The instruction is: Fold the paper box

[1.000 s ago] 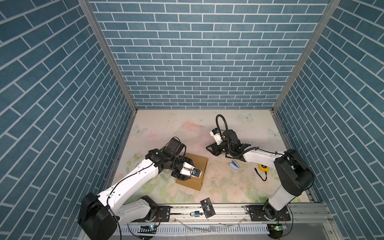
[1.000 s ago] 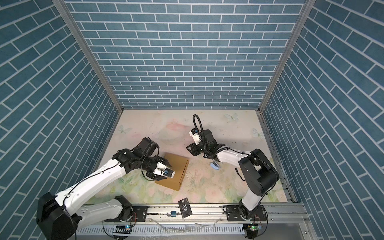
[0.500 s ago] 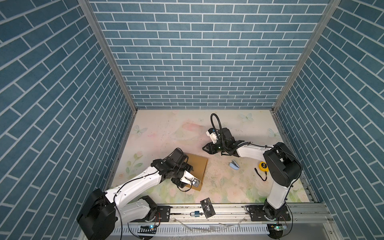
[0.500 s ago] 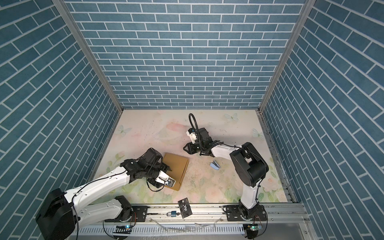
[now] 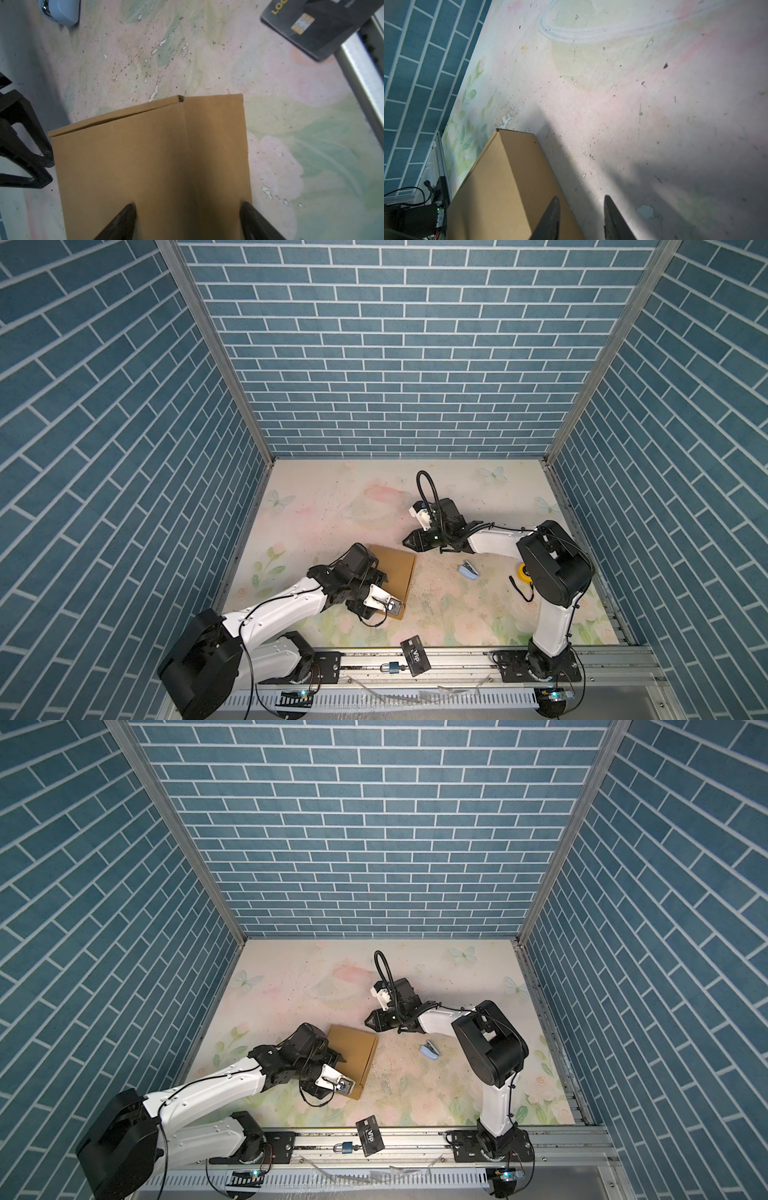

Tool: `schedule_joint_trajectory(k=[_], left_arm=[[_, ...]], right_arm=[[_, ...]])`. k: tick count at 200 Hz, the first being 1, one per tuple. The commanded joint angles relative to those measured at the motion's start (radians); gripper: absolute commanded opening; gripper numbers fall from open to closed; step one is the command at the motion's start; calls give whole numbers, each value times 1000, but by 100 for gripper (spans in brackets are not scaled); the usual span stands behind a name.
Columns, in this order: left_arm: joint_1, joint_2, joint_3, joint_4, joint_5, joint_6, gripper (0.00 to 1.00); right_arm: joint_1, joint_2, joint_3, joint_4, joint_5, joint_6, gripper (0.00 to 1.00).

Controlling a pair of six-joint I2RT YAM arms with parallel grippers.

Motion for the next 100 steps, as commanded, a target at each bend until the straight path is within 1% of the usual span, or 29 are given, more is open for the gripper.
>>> schedule_joint_trajectory(k=[1, 31, 59, 100], left_arm=[[-6, 21, -12, 42, -47, -58, 79], [-6, 34, -39, 129, -81, -71, 74], [-4, 42, -39, 166, -130, -85, 68], [-4, 48, -55, 233, -176, -78, 60]], right_arm=[[14, 5, -15, 21, -37, 38, 35], [20, 19, -32, 36, -41, 45, 35], [21, 8, -68, 89, -45, 67, 35], [23, 14, -77, 94, -54, 81, 35]])
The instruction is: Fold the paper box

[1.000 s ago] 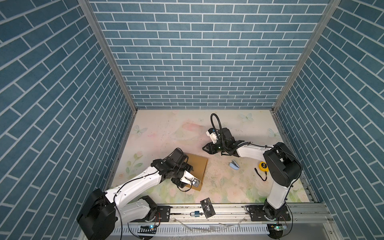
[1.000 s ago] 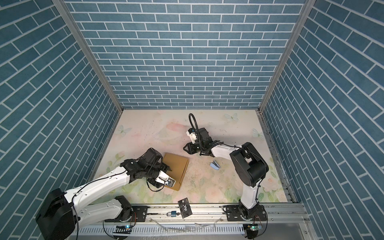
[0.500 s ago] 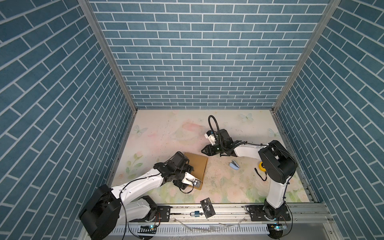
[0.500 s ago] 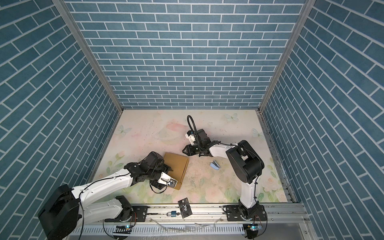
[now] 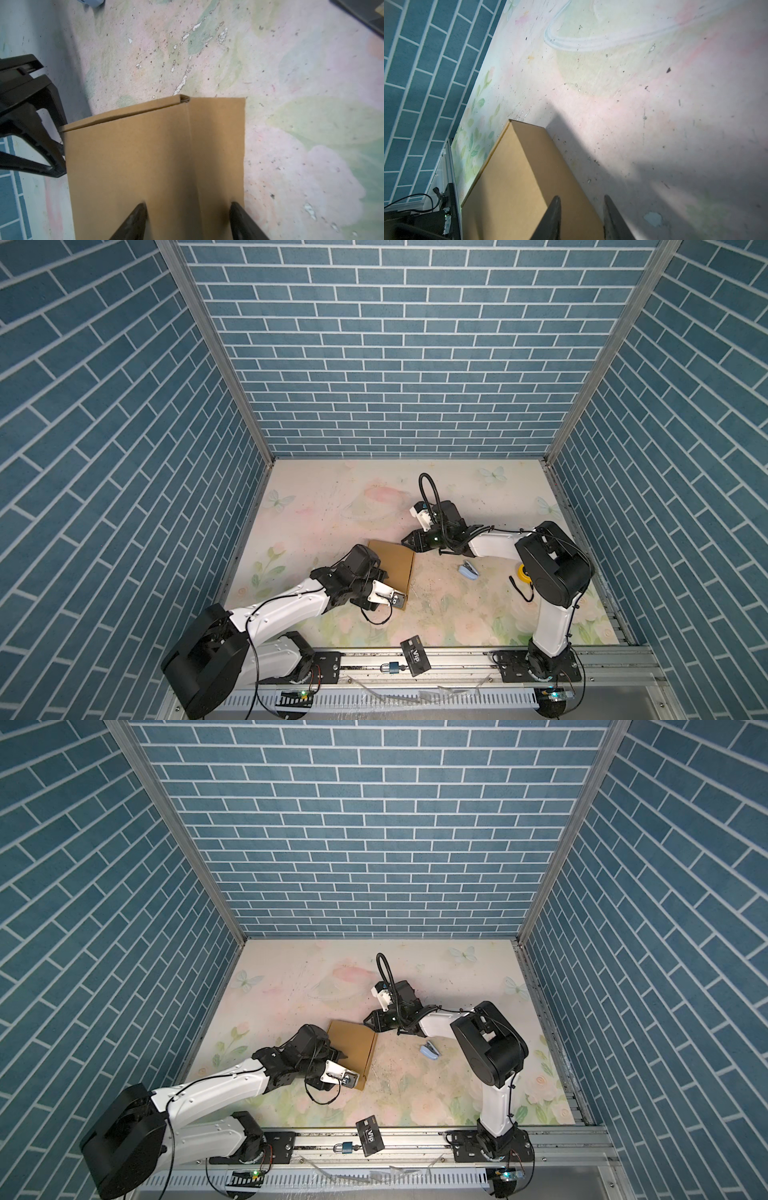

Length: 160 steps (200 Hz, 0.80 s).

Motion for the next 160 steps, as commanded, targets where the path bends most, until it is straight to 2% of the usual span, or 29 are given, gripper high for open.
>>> schedule_joint_trajectory(k=[1, 33, 78, 96, 124, 160], left_arm=[[4, 25, -16, 80, -100, -11, 60], [4, 24, -45, 170, -127, 22, 60], [4, 21, -46, 255, -139, -3, 58], [4, 10, -7, 132, -87, 5, 64], [4, 5, 82, -101, 63, 14, 69], [-23, 35, 126, -96, 101, -14, 71]], right_arm=[[18, 14, -30, -17, -51, 36, 35], [18, 29, -28, -27, -42, 28, 34], [18, 36, -31, 3, -38, 48, 34], [16, 42, -14, -36, -28, 40, 34], [-7, 18, -24, -47, -13, 22, 34], [-38, -8, -37, -63, 4, 24, 34]])
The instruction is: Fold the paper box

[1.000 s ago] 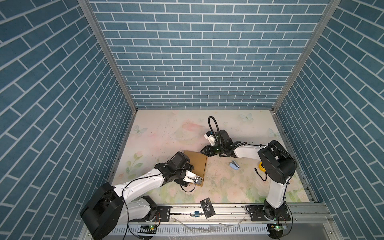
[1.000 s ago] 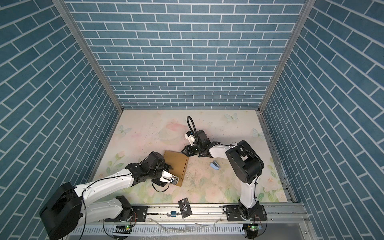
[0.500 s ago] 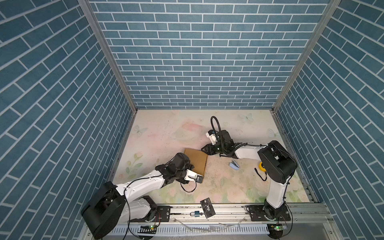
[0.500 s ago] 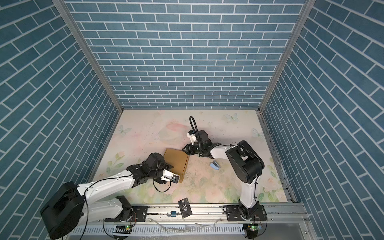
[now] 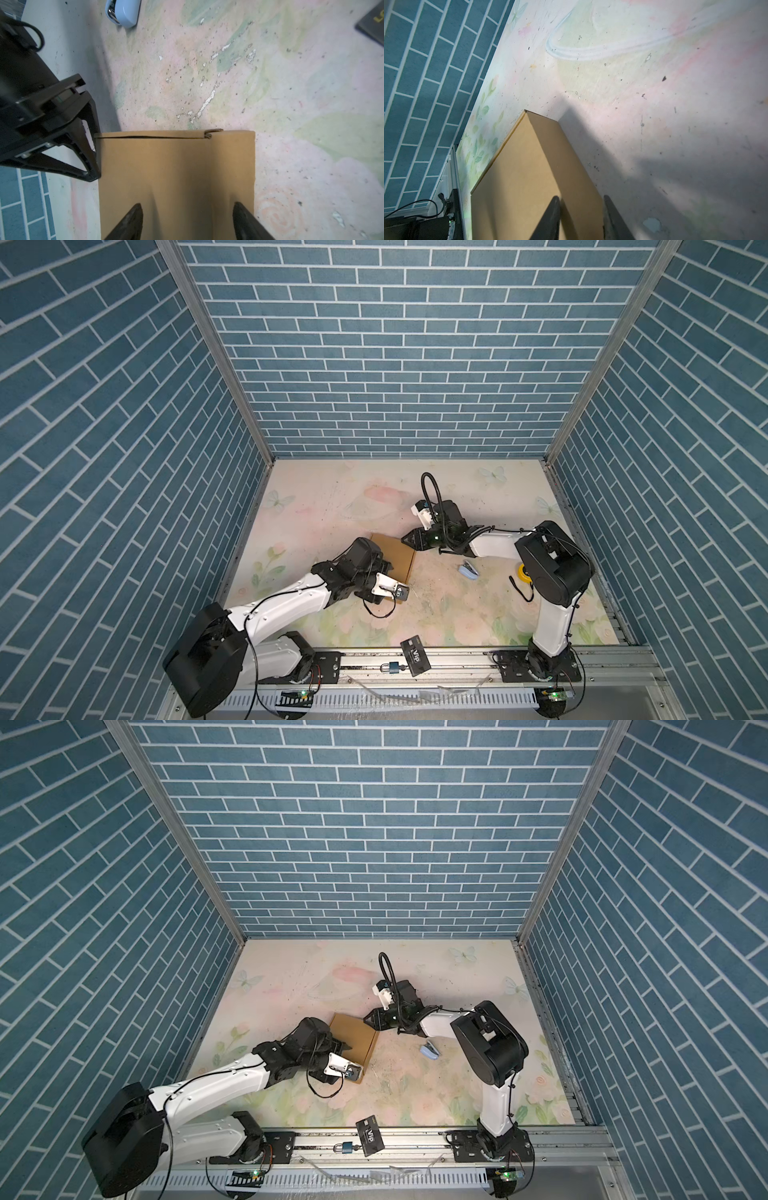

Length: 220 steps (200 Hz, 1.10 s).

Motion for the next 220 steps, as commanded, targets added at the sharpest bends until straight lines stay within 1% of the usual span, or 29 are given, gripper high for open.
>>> schedule_joint_trajectory(k=[1, 28, 47, 68, 109, 129, 148, 170, 177, 189, 203, 220], left_arm=[[-19, 27, 37, -61, 58, -18, 71], [-38, 69, 20, 40, 35, -26, 72], [-46, 93, 12, 69, 15, -21, 73], [-46, 106, -11, 124, -14, -19, 73], [-46, 120, -38, 251, -84, -54, 63], [-46, 134, -66, 311, -88, -45, 62], [-54, 151, -94, 381, -97, -39, 59], [-58, 164, -102, 425, -103, -39, 57], [-58, 164, -104, 429, -92, -35, 57], [-62, 162, -90, 396, -77, -26, 59], [-76, 154, -69, 349, -80, -42, 63], [-84, 153, -63, 340, -79, -40, 66]], right_arm=[[-15, -12, -28, -100, 12, -1, 34], [-19, 4, -28, -102, 10, 5, 34], [-20, 3, -40, -77, 4, 34, 34], [-19, 2, -59, -51, 1, 40, 34], [-14, 1, -79, -38, -15, 53, 34], [-15, 12, -87, -31, -15, 54, 34], [-13, 18, -94, -18, -17, 73, 34], [-12, 19, -105, 8, -20, 82, 34], [-12, 22, -103, 2, -19, 78, 34], [-14, 23, -93, -22, -16, 70, 34], [-18, 11, -90, -35, -11, 66, 34], [-24, 8, -87, -36, -12, 60, 34]])
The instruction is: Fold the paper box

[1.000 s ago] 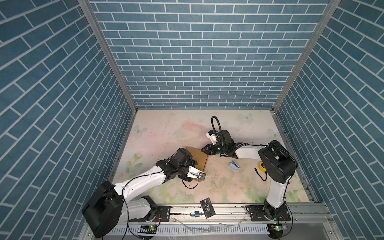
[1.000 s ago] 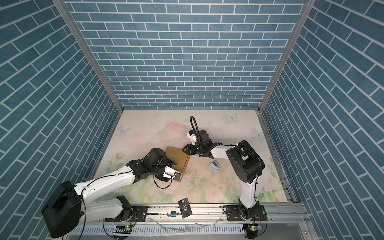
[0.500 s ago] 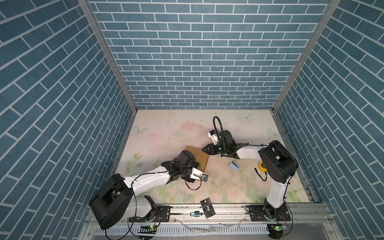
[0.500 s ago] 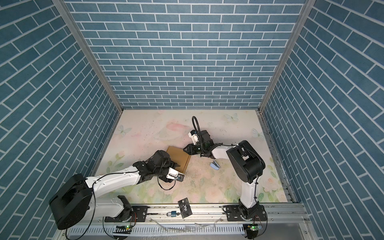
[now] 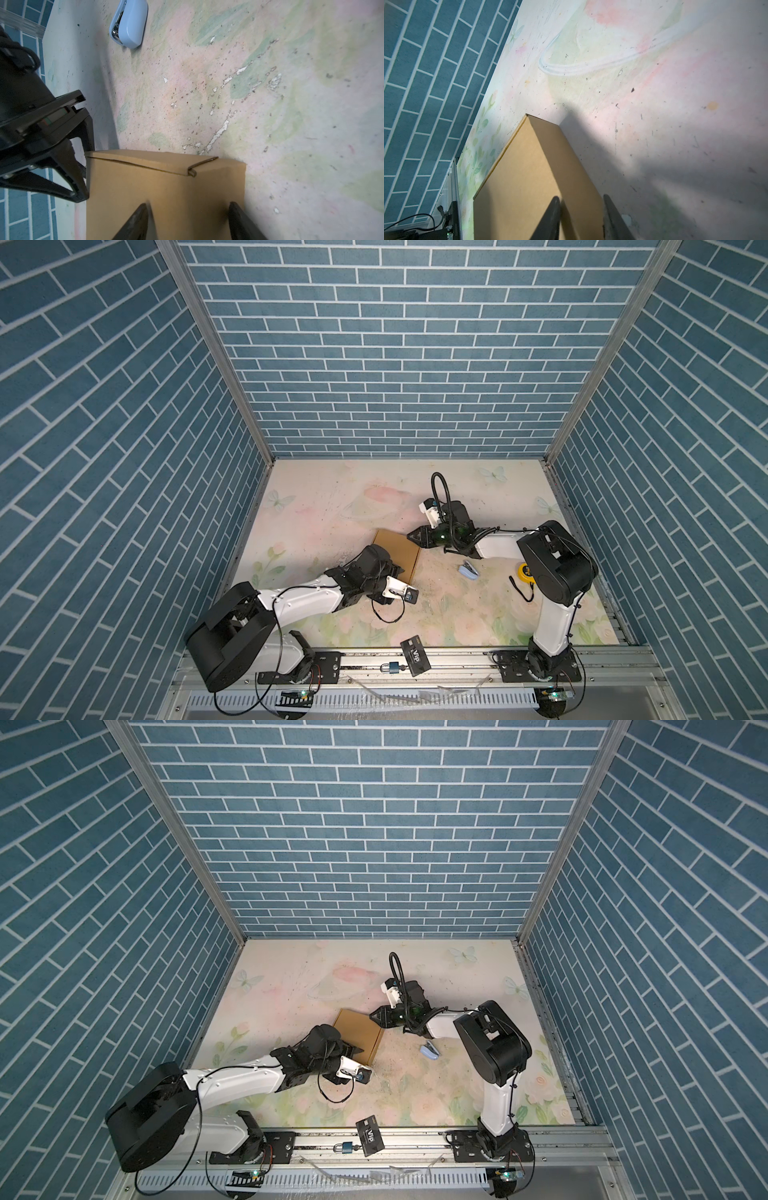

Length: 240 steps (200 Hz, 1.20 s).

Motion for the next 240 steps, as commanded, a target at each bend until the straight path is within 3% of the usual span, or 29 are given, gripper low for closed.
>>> schedule_joint_trajectory(k=[1, 29, 110, 170, 205, 240], left_arm=[[-13, 10, 23, 14, -34, 1, 65], [-13, 27, 19, 45, -45, 2, 66], [2, 94, 22, 236, -123, -2, 51], [6, 103, -2, 341, -113, 15, 52], [9, 50, 52, 119, -61, 25, 70], [38, -45, 128, -279, -18, 102, 75]], right_arm=[[9, 15, -25, -146, -10, 16, 34], [6, 21, -12, -161, -19, 23, 33], [41, 29, -51, -76, -61, 57, 33], [36, 37, -45, -94, -78, 52, 33], [7, 10, -60, -100, -60, 43, 33], [-23, -18, -29, -222, -29, -41, 33]])
